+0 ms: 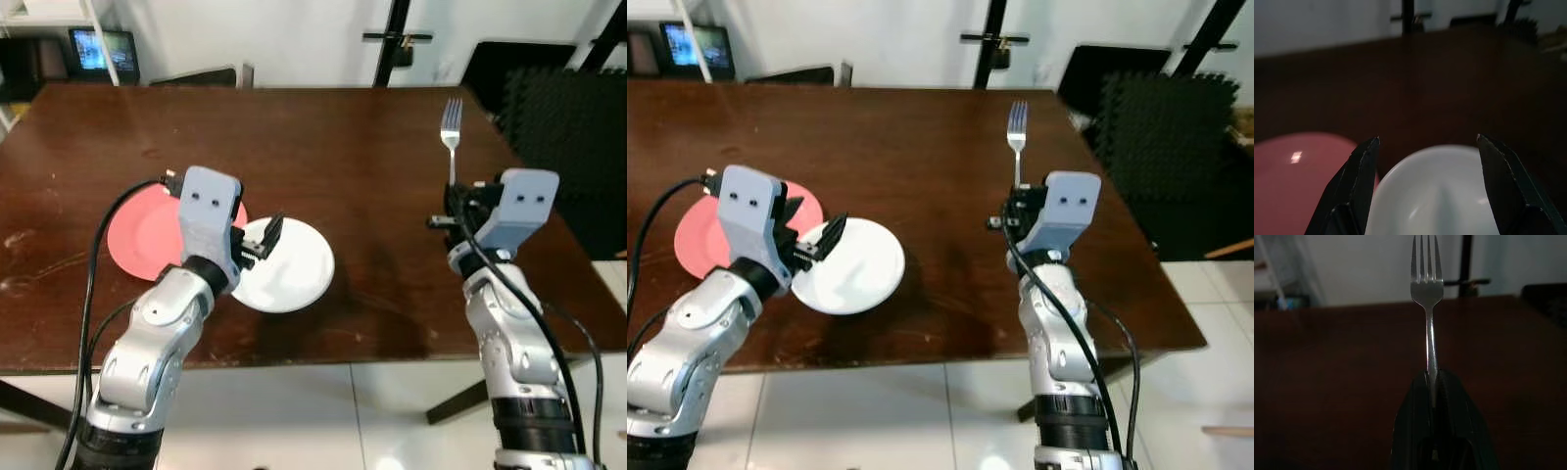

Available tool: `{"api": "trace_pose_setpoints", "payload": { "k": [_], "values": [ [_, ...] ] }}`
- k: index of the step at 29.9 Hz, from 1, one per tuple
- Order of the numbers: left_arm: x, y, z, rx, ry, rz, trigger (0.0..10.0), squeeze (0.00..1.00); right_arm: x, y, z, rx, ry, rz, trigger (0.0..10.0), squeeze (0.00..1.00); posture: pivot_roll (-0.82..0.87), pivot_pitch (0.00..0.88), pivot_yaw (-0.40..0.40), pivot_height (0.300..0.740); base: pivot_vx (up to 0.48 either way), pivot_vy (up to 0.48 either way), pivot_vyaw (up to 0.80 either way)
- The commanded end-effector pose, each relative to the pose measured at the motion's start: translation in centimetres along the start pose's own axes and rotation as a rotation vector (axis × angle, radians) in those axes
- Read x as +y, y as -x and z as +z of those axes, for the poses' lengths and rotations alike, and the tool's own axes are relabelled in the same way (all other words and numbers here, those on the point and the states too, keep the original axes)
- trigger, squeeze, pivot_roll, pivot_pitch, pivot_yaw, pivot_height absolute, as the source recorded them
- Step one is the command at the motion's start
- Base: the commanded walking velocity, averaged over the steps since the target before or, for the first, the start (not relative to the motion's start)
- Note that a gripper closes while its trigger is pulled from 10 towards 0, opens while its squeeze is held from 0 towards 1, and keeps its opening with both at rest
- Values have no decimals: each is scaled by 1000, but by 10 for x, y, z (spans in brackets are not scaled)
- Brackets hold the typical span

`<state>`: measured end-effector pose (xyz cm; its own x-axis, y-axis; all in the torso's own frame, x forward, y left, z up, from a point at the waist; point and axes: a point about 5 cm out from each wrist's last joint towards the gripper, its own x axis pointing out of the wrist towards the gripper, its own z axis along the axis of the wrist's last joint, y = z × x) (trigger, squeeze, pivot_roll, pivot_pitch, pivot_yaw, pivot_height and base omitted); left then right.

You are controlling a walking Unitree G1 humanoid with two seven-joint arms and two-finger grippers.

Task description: Setting the table

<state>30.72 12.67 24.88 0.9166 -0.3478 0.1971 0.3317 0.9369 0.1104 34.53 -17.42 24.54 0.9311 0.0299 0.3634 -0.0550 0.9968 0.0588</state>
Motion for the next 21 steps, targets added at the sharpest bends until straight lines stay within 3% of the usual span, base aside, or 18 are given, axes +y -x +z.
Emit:
{"api": "trace_pose_setpoints", "payload": {
  "k": [1,10,19,21],
  "values": [
    [-1,4,-4,17,10,-17,10000,0,-6,3,-6,32,9,-26,10000,0,71,188,52,740,0,0,0],
    [21,25,-15,62,-28,59,10000,0,-13,12,-21,160,55,-9,10000,0,76,185,44,740,0,0,0],
    [39,52,-24,98,-76,43,10000,0,-21,19,-37,242,25,-36,10000,0,85,173,34,740,0,0,0],
    [40,59,-21,87,-91,-11,10000,0,-21,21,-43,278,15,-41,10000,0,87,166,34,740,0,0,0]
  ]
}}
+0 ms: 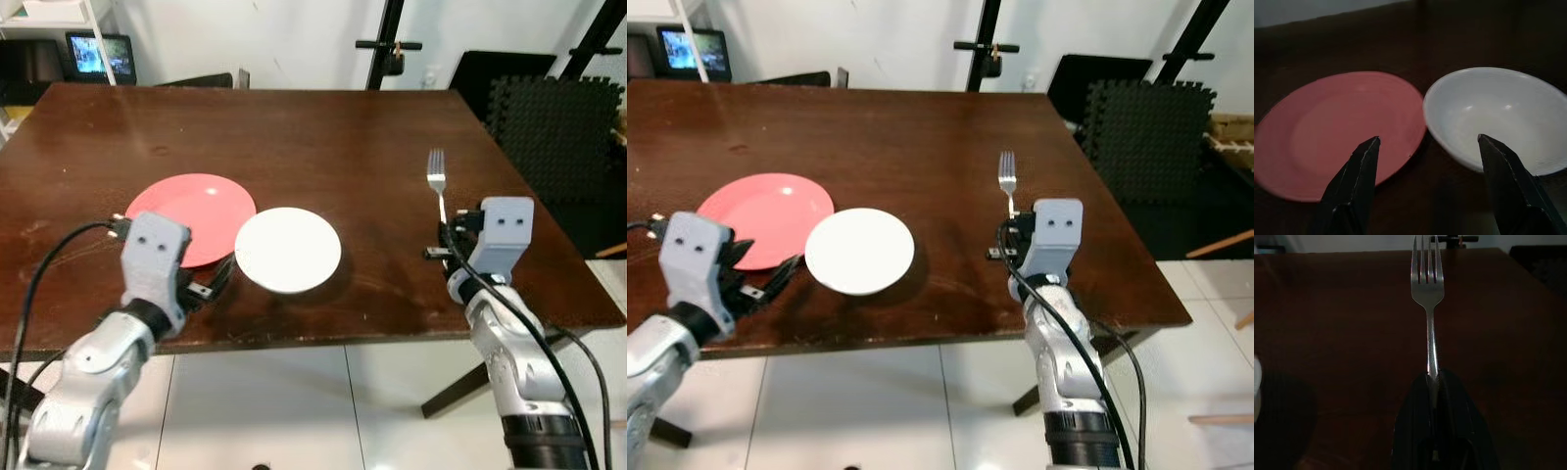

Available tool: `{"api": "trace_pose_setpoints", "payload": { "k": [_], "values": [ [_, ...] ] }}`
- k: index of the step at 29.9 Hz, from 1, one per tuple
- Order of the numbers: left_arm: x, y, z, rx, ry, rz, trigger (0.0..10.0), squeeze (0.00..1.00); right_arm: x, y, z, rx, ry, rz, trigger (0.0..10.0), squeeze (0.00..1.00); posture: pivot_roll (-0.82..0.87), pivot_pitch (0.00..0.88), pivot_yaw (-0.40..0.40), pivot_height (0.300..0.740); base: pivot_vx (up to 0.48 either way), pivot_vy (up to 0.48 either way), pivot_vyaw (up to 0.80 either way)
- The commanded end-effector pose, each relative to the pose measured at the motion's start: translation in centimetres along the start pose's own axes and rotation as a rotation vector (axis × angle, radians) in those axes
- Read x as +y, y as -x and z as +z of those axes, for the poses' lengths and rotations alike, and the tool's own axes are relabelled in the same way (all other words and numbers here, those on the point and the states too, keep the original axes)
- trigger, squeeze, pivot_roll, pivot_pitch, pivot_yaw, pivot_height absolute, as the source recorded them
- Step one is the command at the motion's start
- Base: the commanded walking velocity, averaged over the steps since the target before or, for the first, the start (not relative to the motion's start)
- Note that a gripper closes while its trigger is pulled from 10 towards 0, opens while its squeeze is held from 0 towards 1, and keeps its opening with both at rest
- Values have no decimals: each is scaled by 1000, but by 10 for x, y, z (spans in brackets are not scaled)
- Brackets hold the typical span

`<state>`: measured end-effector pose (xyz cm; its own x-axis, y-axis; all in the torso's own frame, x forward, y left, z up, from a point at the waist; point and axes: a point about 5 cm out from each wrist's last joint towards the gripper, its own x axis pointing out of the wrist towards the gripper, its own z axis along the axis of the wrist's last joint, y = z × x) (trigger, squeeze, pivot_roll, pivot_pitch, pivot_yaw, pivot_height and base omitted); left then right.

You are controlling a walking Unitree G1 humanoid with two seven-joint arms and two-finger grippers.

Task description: Setting the table

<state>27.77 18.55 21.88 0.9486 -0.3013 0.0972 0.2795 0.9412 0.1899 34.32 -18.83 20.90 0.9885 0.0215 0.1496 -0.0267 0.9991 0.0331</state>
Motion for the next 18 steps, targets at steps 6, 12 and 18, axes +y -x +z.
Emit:
{"api": "trace_pose_setpoints", "payload": {
  "k": [6,12,18],
  "values": [
    [-20,18,9,-3,25,-294,10000,0,4,-2,-19,105,-32,-5,10000,0,90,163,39,740,0,0,0],
    [-30,35,7,113,36,-613,10000,0,16,-11,-23,96,-38,-10,10000,0,94,162,51,740,0,0,0],
    [-23,30,4,126,-3,-604,10000,0,24,-17,-27,103,-36,-20,10000,0,94,158,59,740,0,0,0]
  ]
}}
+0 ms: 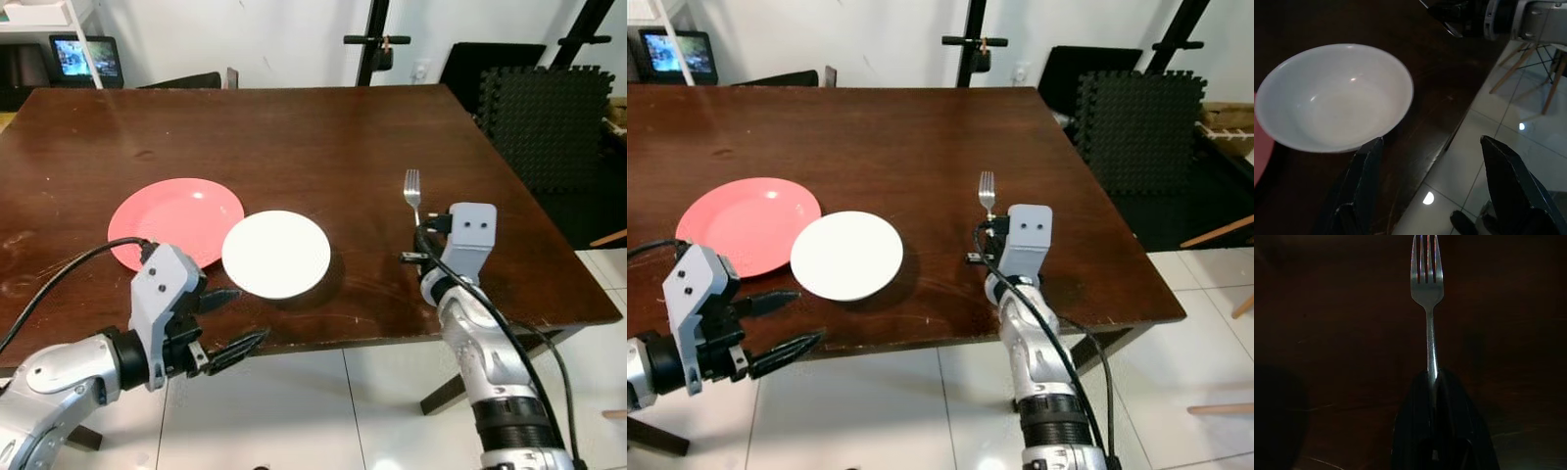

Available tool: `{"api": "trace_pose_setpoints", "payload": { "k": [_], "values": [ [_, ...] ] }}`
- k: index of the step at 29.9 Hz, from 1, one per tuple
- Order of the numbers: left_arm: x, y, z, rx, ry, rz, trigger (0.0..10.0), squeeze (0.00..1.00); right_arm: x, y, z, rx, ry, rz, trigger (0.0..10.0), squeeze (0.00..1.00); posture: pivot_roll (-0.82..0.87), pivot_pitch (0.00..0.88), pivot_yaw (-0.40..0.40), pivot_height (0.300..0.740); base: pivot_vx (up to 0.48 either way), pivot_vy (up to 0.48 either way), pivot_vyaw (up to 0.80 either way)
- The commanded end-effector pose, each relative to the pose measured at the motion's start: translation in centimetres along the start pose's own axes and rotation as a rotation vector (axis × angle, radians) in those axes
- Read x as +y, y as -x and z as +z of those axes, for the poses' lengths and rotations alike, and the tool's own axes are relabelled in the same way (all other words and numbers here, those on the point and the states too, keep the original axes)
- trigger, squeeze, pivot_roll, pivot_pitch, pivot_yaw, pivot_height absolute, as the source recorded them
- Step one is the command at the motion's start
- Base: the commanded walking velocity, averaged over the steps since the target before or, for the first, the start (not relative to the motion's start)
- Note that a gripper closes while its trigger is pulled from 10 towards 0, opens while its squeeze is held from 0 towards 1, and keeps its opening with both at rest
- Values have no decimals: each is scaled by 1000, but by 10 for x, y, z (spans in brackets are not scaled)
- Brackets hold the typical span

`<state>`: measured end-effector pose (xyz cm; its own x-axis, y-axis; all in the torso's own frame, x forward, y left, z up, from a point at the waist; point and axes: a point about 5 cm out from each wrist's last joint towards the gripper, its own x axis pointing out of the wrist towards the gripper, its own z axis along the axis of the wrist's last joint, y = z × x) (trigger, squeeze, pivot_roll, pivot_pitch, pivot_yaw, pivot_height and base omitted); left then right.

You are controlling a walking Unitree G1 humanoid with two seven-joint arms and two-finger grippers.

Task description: Setting the table

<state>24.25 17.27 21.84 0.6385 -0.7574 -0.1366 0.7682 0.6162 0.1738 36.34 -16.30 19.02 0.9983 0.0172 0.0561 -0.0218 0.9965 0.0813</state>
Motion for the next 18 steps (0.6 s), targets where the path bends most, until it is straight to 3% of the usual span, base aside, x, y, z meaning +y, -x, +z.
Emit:
{"api": "trace_pose_setpoints", "payload": {
  "k": [1,5,7,13,18],
  "values": [
    [2,-2,0,-5,-10,1,10000,0,2,-2,-4,12,14,-13,10000,0,92,159,60,740,0,0,0],
    [4,-4,5,-20,-18,-2,10000,0,6,-9,-3,38,26,-22,10000,0,88,159,62,740,0,0,0],
    [5,-4,9,-23,-22,-8,10000,0,7,-18,-3,101,37,-40,10000,0,87,161,58,740,0,0,0],
    [2,-4,7,-17,-16,-16,10000,0,19,-33,2,171,-44,-28,10000,0,81,164,53,740,0,0,0],
    [0,-8,8,-27,-12,-13,10000,0,29,-36,-9,231,-87,-45,10000,0,99,173,48,740,0,0,0]
  ]
}}
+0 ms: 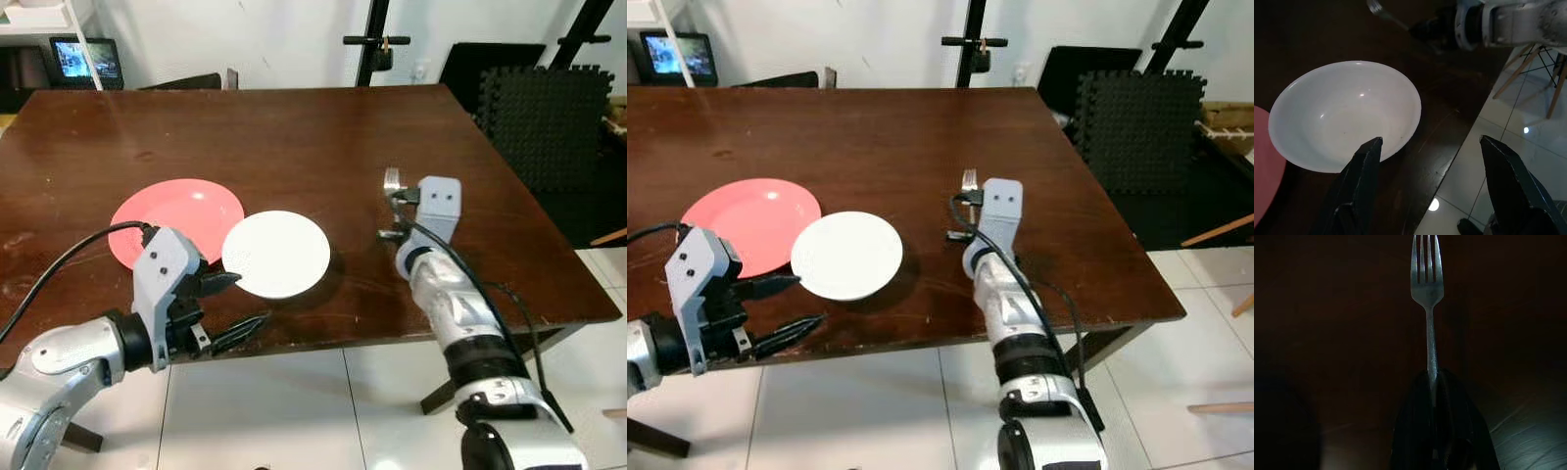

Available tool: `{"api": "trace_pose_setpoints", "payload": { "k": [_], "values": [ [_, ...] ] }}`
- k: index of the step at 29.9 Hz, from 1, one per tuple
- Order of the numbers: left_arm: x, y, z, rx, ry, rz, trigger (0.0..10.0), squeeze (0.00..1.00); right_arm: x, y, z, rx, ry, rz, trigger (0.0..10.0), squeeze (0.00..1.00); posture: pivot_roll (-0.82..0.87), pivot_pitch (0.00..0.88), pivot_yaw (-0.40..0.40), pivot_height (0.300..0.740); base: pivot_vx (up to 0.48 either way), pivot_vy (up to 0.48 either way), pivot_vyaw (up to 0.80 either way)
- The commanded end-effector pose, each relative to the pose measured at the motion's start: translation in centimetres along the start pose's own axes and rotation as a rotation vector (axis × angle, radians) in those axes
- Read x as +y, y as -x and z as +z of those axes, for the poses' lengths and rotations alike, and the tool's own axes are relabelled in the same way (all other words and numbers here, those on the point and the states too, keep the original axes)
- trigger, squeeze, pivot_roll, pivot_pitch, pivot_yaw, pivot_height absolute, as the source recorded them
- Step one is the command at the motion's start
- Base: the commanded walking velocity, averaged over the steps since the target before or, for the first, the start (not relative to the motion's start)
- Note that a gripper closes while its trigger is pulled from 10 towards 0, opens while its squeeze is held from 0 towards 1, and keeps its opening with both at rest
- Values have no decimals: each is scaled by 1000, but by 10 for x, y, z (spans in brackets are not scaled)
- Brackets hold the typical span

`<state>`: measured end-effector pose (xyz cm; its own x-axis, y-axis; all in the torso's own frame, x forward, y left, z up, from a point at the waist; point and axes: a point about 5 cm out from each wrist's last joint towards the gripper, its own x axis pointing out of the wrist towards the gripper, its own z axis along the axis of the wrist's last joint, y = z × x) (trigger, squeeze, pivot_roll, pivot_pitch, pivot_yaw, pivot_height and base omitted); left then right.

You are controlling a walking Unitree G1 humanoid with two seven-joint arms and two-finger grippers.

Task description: Setting the table

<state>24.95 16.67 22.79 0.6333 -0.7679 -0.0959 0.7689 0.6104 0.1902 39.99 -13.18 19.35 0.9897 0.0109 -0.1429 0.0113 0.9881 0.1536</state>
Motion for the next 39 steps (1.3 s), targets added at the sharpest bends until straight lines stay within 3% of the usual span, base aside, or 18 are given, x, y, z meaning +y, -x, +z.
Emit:
{"api": "trace_pose_setpoints", "payload": {
  "k": [1,5,12,13,14,15,18,23,24,27,30,33,34,35,39],
  "values": [
    [-4,-1,-2,13,7,-9,10000,0,0,-1,-10,47,-23,-18,10000,0,101,175,47,740,0,0,0],
    [-5,0,-4,19,7,2,10000,0,13,-1,-21,79,-39,18,10000,0,114,182,44,740,0,0,0],
    [-7,0,-5,18,17,5,10000,0,15,-3,-21,65,8,30,10000,0,115,183,45,740,0,0,0],
    [-7,-1,-5,18,19,5,10000,0,14,-3,-20,62,7,31,10000,184,115,183,45,740,0,0,0],
    [-8,-1,-6,18,20,5,10000,0,14,-3,-19,61,6,31,10000,184,115,183,45,740,0,0,0],
    [-8,-2,-6,18,20,6,10000,0,12,-4,-19,60,2,25,10000,1000,115,183,45,740,0,0,0],
    [-8,-3,-6,18,21,7,10000,0,10,-5,-17,49,-2,17,10000,1000,112,181,44,740,0,0,0],
    [-11,-4,-8,16,28,6,10000,0,9,-3,0,-76,-6,17,10000,996,111,178,43,740,0,0,0],
    [-12,-4,-8,15,30,6,10000,0,8,-1,9,-141,1,15,10000,0,110,179,42,740,0,0,0],
    [-14,-5,-9,9,36,11,10000,0,8,16,39,-360,63,19,10000,0,113,177,38,740,0,0,0],
    [-14,-6,-9,2,39,22,10000,0,8,24,46,-416,60,36,10000,0,112,179,38,740,0,0,0],
    [-10,-13,-9,-32,51,101,10000,0,0,48,51,-515,51,60,10000,0,103,181,38,740,0,0,0],
    [-10,-13,-9,-32,51,101,10000,0,0,48,51,-515,51,60,10000,0,103,181,38,740,0,0,0],
    [-6,-18,-7,-65,63,183,10000,0,-6,64,47,-551,53,71,10000,0,99,181,39,740,0,0,0],
    [3,-24,-8,-106,104,351,10000,0,-12,84,36,-563,29,82,10000,0,91,183,38,740,0,0,0]
  ]
}}
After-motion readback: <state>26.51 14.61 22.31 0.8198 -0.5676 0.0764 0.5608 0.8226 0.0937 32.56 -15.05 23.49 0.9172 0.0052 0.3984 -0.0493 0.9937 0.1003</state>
